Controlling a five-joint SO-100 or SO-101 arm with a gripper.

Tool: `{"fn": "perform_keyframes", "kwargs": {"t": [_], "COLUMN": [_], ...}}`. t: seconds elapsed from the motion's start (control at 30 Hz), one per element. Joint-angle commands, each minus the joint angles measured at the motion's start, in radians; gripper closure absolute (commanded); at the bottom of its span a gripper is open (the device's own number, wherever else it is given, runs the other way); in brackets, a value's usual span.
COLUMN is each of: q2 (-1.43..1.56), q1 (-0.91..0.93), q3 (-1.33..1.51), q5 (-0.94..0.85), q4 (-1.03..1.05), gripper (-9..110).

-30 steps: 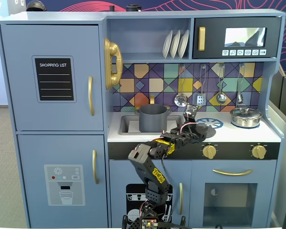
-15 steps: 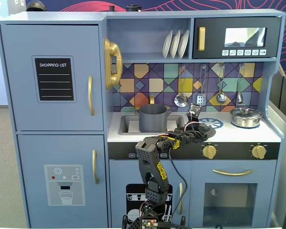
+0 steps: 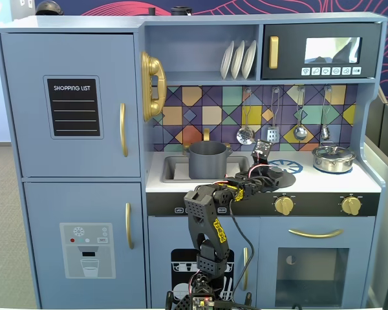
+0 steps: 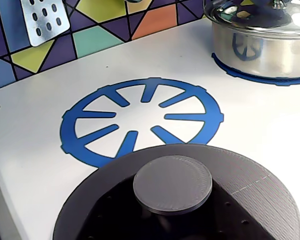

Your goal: Pick up the lid from the counter and put it on the gray recipient

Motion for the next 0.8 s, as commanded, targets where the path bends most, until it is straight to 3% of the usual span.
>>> {"fn": "perform_keyframes", "kwargs": {"t": [0.0,0.4,0.77], "q2": [0.097,0.17,0.232], "q1": [-0.017,-0.087,-0.33], "q3": [-0.112,-0.411,-0.462], "q5": [-0.009,0.02,0.02], "q4": [-0.018,0.212,0.353], "gripper": [102,102,102]}}
